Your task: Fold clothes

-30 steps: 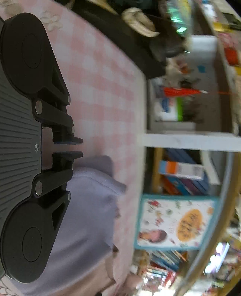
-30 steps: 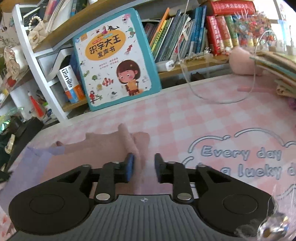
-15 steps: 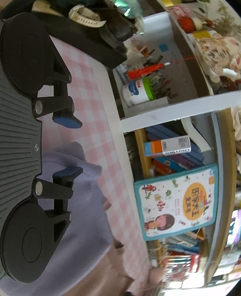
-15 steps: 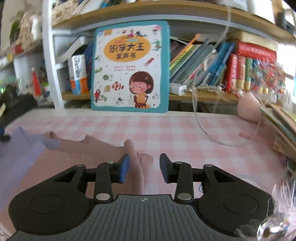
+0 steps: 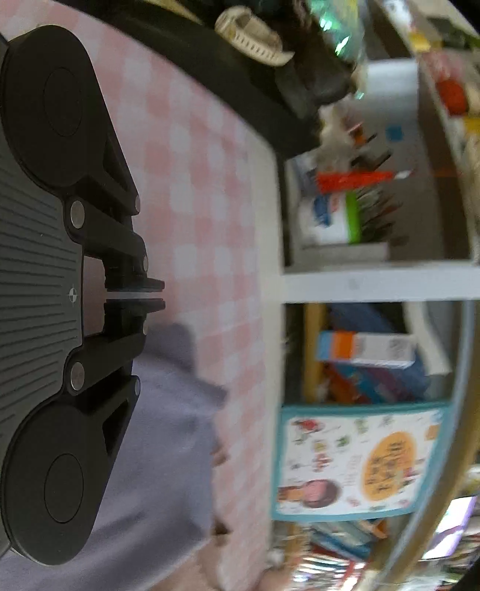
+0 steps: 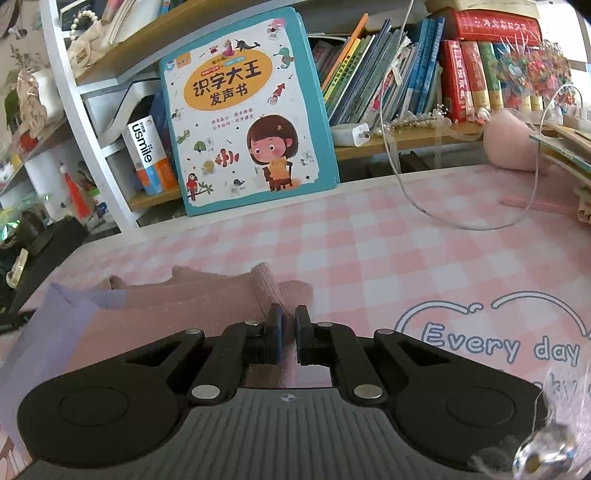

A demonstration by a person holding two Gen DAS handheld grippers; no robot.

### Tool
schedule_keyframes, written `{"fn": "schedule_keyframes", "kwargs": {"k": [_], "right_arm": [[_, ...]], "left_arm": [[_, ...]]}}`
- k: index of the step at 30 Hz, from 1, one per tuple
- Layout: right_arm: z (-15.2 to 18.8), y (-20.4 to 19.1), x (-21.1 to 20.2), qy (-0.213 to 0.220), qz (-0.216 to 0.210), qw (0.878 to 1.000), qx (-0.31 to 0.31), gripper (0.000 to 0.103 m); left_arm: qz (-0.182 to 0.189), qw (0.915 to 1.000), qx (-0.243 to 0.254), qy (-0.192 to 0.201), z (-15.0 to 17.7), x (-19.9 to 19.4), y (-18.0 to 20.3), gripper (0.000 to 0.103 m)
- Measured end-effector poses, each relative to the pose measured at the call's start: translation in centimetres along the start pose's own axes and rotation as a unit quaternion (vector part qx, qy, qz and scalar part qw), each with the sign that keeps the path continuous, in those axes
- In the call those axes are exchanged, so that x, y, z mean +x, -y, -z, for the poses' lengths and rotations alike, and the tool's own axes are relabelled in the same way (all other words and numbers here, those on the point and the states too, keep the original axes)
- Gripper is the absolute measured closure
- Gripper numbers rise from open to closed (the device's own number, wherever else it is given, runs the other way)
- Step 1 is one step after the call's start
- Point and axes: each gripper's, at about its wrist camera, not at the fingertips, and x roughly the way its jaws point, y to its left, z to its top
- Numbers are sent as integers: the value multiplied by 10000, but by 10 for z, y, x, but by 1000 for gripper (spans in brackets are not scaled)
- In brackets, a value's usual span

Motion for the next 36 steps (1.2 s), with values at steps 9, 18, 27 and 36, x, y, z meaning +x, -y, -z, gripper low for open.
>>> {"fn": "schedule_keyframes", "kwargs": {"k": [9, 18, 27, 36], "right_arm": [[2, 0, -1, 2, 24, 10000, -81, 95], [4, 4, -1, 39, -42, 10000, 23, 95], [2, 9, -9, -61, 62, 9996, 273, 63], [13, 22, -36, -483, -532, 9953, 653, 77]], "left_arm": [[757, 9949, 627, -215, 3, -8, 18, 75], [1167, 9871, -1033, -360, 7, -4, -16, 94], [1090, 9894, -878, -388, 7, -8, -14, 42], [1385, 9811, -1208, -610, 14, -9, -13, 75]]}}
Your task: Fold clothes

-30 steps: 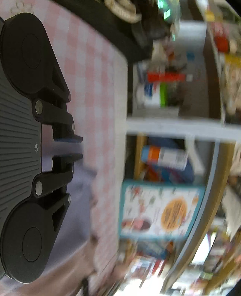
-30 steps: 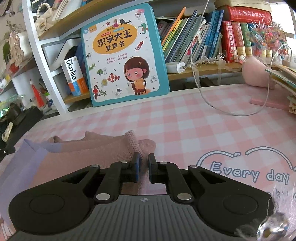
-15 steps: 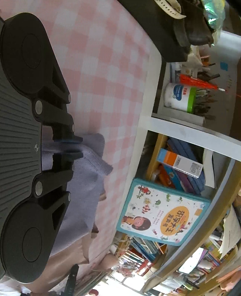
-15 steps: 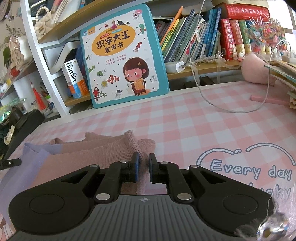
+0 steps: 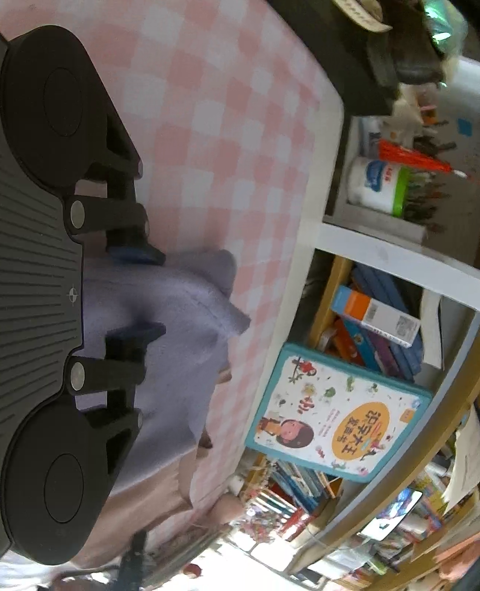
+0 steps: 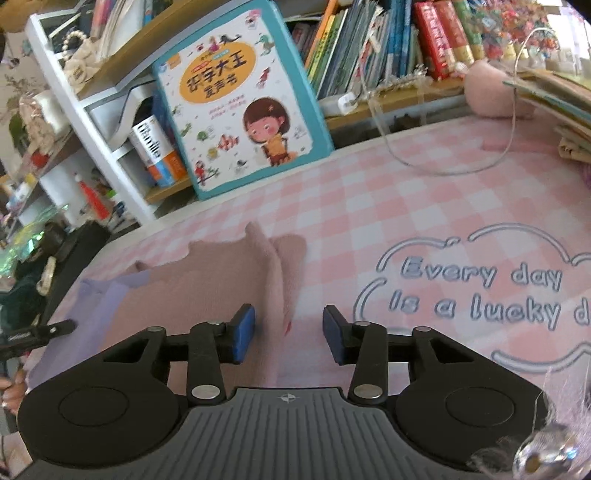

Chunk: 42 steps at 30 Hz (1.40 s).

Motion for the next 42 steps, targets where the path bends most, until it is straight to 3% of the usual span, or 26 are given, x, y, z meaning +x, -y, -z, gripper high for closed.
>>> {"fn": "schedule_keyframes", "kwargs": {"k": [2, 7, 17, 25, 28, 31, 36, 42], "right_arm": [[3, -1, 0, -119, -266, 9994, 192, 85], [11, -12, -3, -117, -278, 9994, 183, 85], [37, -60, -1, -317, -585, 9976, -177, 84], [46, -76, 3, -103, -457, 9974, -545, 81], [48, -76, 2, -10, -338, 9972, -672, 75], [50, -76, -2, 121, -296, 9963, -796, 73], [54, -87, -14, 434, -157, 9906, -1289, 64], [66, -105, -37, 873, -262, 9702, -2245, 52]], "left_arm": [[-14, 10000, -16, 9, 2, -2, -1, 77], [-13, 9999, -149, -20, 9, -17, -9, 77], [-366, 9980, -513, 29, 16, -58, -45, 77], [-543, 9973, -489, 52, 19, -67, -48, 77], [-1113, 9925, -346, 361, 23, -80, -36, 77], [-1512, 9853, 154, 784, 30, -100, -7, 77], [-1240, 9884, 329, 813, 44, -122, 27, 73], [-1081, 9906, 51, 832, 68, -139, 48, 59]]}}
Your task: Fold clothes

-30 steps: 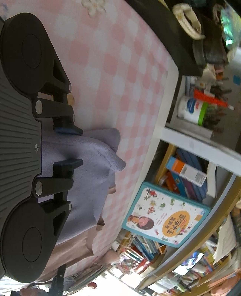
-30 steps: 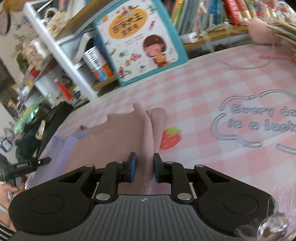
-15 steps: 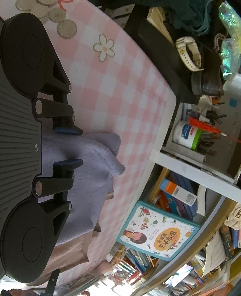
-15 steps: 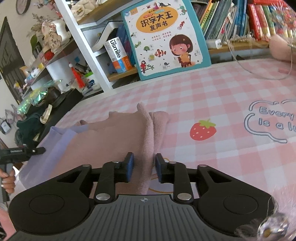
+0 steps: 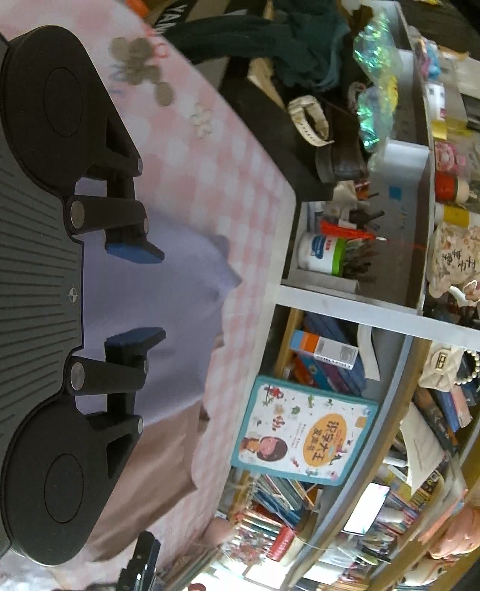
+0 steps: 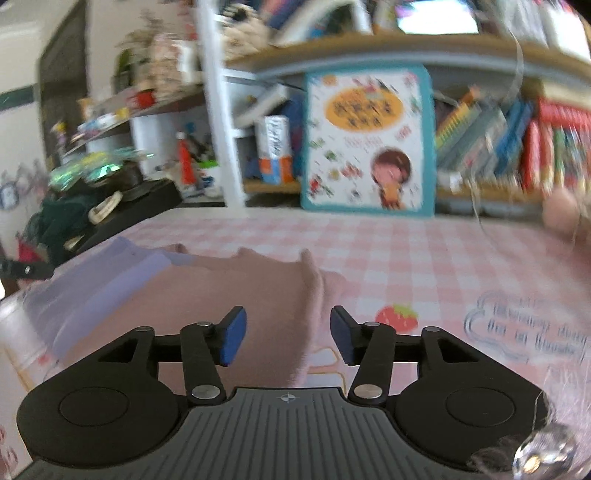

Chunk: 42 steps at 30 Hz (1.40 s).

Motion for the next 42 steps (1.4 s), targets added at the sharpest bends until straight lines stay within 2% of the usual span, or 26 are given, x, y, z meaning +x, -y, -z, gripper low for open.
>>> {"fn": "schedule_keyframes", "kwargs": {"k": [3, 5, 11, 19, 22, 24, 30, 42], "right_arm": [[4, -8, -8, 42, -139, 9989, -450, 47], [7, -10, -10, 14, -208, 9978, -626, 46], [15, -11, -8, -220, -198, 9950, -955, 44], [20, -13, -3, -480, -230, 9931, -1045, 39], [20, -14, 1, -608, -218, 9924, -1049, 37], [20, -15, 6, -736, -201, 9913, -1076, 32], [20, -12, 11, -884, -263, 9905, -1018, 29], [19, -11, 11, -893, -259, 9906, -1000, 28]], "left_arm": [[-7, 9996, -262, -36, 9, -10, 3, 48], [-50, 9990, -431, -45, 13, -17, 4, 46], [65, 9914, -1291, -186, 26, -29, -3, 45], [32, 9818, -1835, -482, 36, -26, -7, 45], [63, 9746, -2178, -513, 40, -25, -15, 45], [69, 9694, -2398, -521, 41, -23, -20, 45], [159, 9486, -3140, -358, 49, -19, -34, 47], [152, 9186, -3948, -19, 52, -7, -47, 50]]}}
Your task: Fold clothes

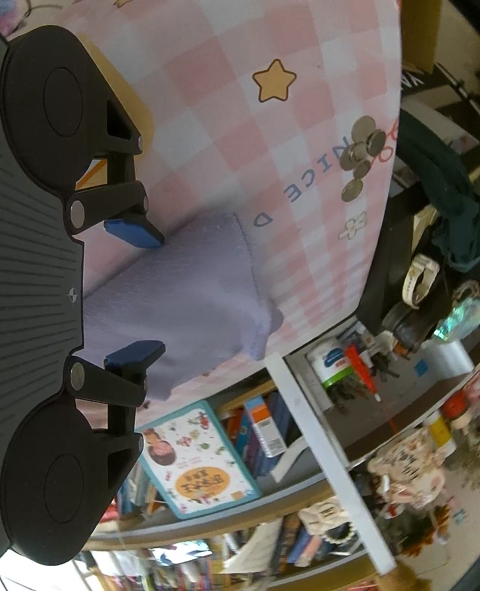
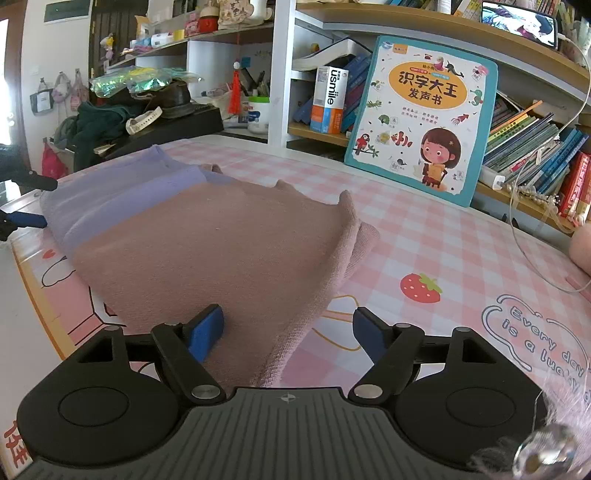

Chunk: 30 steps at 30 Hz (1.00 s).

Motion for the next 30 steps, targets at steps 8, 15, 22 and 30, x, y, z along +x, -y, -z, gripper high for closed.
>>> {"fn": "schedule_keyframes", "kwargs": {"k": [8, 15, 22, 30], "right_arm": [[0, 0, 0, -5, -9, 10000, 18, 28], [0, 3, 1, -29, -59, 9999, 101, 27], [2, -1, 0, -29, -44, 9999, 103, 27], [1, 1, 0, -34, -43, 9999, 104, 26]], "left_arm": [[-135, 9992, 318, 190, 3, 0, 5, 93], [136, 9843, 1657, 587, 11, -11, 52, 92], [63, 9991, 370, 197, 0, -1, 8, 88], [78, 9995, 291, 39, 3, 20, 3, 68]]}}
